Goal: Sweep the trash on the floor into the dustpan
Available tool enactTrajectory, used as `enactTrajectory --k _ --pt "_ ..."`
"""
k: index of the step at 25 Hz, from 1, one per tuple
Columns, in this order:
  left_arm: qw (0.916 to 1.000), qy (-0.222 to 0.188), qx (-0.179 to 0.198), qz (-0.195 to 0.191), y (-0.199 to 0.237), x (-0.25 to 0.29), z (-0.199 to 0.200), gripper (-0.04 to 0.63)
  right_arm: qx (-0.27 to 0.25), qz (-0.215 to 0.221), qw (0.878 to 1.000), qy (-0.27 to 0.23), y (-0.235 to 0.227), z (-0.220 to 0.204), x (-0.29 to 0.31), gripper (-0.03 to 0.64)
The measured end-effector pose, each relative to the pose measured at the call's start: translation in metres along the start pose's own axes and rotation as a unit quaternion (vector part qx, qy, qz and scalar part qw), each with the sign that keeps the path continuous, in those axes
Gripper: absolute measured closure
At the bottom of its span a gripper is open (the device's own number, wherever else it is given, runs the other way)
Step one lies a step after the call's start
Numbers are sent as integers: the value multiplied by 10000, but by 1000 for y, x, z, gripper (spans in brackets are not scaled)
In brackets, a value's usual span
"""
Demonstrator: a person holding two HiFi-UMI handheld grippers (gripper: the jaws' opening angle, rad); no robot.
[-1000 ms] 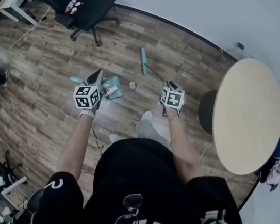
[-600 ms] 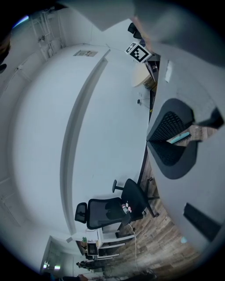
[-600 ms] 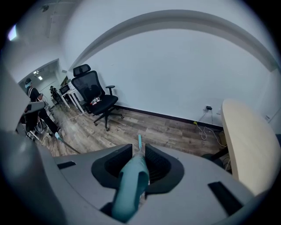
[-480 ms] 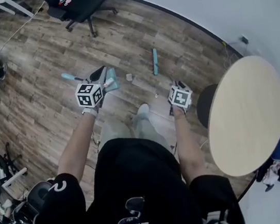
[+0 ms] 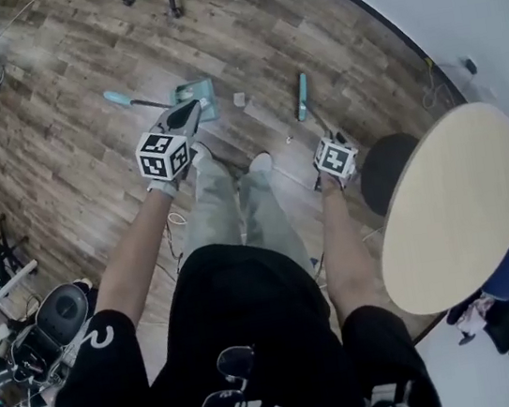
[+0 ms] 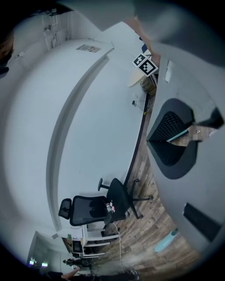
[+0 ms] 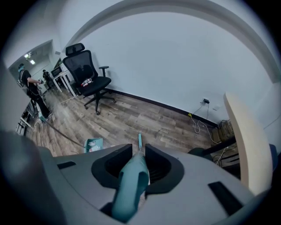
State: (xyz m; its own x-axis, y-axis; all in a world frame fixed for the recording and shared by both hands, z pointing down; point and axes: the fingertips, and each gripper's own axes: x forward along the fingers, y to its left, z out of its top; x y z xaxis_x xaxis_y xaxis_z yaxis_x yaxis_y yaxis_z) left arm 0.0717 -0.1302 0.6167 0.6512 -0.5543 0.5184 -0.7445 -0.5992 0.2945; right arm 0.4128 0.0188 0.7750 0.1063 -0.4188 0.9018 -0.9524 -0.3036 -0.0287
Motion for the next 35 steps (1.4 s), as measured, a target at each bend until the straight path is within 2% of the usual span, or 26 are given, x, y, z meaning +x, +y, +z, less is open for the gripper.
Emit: enactTrajectory --k 3,6,9,12,21,26,35 --pt "9997 87 -164 150 21 -12 -20 598 -122 -42 9994 331 20 -30 13 531" --pt "9990 116 -318 285 41 -25 -34 598 -230 119 9992 300 51 -36 18 531" --pt "9984 88 -410 372 56 -35 -39 598 -410 14 9985 370 70 -37 18 531" --pt "9979 26 -494 422 69 -44 -40 598 -433 -22 9982 404 91 -33 18 531" --pt "9959 -51 -727 534 127 -67 -43 598 22 569 9982 193 198 -12 33 531" --pt "9948 -103 -839 577 165 -80 -41 598 -217 523 9984 -52 246 4 44 531" --pt "9936 -136 -938 614 244 -101 -30 598 -175 787 9967 -57 338 25 55 531"
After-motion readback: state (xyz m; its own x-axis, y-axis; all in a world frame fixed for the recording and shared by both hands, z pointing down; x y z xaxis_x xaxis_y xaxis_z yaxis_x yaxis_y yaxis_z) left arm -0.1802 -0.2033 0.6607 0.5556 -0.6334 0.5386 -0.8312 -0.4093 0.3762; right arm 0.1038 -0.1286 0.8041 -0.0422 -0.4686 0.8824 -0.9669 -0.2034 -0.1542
